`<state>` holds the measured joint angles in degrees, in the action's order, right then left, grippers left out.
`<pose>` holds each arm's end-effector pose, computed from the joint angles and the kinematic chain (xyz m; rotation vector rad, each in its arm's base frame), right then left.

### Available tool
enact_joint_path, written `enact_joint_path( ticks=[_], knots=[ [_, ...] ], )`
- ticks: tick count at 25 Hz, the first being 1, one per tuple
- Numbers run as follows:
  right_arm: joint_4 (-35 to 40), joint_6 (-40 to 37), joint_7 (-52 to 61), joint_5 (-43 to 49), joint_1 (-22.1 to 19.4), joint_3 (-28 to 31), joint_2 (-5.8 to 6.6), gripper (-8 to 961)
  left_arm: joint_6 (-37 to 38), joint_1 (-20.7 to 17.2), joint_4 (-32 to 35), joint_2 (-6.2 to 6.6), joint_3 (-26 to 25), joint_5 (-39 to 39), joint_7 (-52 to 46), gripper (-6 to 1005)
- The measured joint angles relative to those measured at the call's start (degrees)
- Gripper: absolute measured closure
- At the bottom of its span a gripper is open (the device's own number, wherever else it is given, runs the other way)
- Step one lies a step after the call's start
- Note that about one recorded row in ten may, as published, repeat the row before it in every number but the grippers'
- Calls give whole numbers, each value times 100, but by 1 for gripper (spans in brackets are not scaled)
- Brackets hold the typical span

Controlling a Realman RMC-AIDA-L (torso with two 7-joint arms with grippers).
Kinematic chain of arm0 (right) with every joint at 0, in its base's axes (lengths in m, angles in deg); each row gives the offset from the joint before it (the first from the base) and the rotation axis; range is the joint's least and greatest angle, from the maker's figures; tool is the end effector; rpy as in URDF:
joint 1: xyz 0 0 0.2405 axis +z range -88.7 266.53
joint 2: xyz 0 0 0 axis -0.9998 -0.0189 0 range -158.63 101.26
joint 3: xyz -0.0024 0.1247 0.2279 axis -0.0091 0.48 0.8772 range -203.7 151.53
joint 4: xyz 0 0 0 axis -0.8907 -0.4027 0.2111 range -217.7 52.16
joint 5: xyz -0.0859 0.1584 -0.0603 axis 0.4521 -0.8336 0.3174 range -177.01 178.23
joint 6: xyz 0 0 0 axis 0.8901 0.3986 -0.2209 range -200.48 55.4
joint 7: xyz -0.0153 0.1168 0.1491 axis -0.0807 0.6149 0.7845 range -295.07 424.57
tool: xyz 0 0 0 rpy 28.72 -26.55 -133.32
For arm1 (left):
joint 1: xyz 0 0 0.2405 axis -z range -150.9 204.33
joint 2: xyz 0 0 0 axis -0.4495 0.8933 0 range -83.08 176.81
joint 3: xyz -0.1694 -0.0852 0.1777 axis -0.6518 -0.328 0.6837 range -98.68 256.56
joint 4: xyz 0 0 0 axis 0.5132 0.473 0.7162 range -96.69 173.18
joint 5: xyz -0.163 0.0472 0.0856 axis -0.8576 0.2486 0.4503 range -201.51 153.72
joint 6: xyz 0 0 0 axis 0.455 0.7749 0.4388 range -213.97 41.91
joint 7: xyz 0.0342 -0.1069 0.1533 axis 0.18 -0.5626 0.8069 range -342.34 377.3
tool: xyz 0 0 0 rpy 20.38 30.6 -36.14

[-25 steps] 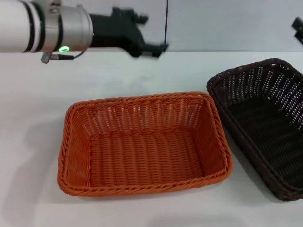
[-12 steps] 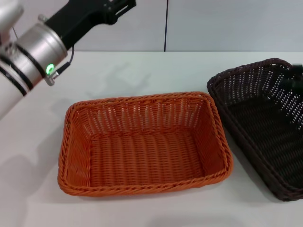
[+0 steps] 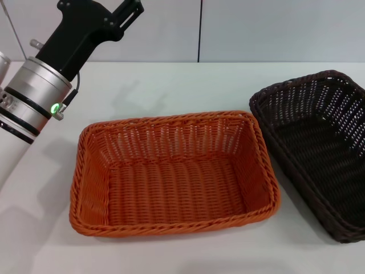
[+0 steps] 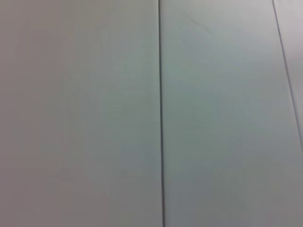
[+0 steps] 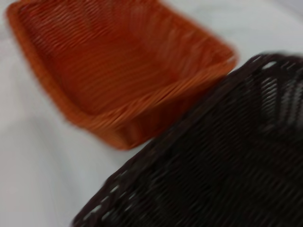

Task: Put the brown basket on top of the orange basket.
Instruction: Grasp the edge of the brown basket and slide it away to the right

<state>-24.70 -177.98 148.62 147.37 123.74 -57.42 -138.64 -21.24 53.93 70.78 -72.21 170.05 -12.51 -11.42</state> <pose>0.2920 0.3312 0.0632 -2.8587 0.4743 -0.1243 -0.1607 0.4056 0.0128 -1.8218 -0.2303 -1.1762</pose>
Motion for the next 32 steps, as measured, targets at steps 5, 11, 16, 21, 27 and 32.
enact_joint_path(
  ticks=[5, 11, 16, 21, 27, 32],
  knots=[
    [90, -289, -178, 243, -202, -113, -98, 399, -19, 18, -52, 1, 293, -569, 256, 155],
    [259, -612, -242, 278, -385, -435, -208, 400, -120, 216, -187, -7, 433, -801, 262, 155],
    [478, -1117, -372, 284, -489, -708, -383, 400, -216, 323, -208, -5, 438, -819, 265, 155],
    [658, -1364, -376, 289, -575, -1193, -566, 400, -283, 375, -266, -2, 486, -1042, 301, 155],
    [887, -1608, -374, 372, -647, -1709, -816, 401, -284, 432, -343, -2, 580, -1246, 413, 155],
    [829, -1773, -342, 240, -662, -2329, -886, 401, -284, 434, -345, -2, 660, -1300, 477, 155]
  ],
)
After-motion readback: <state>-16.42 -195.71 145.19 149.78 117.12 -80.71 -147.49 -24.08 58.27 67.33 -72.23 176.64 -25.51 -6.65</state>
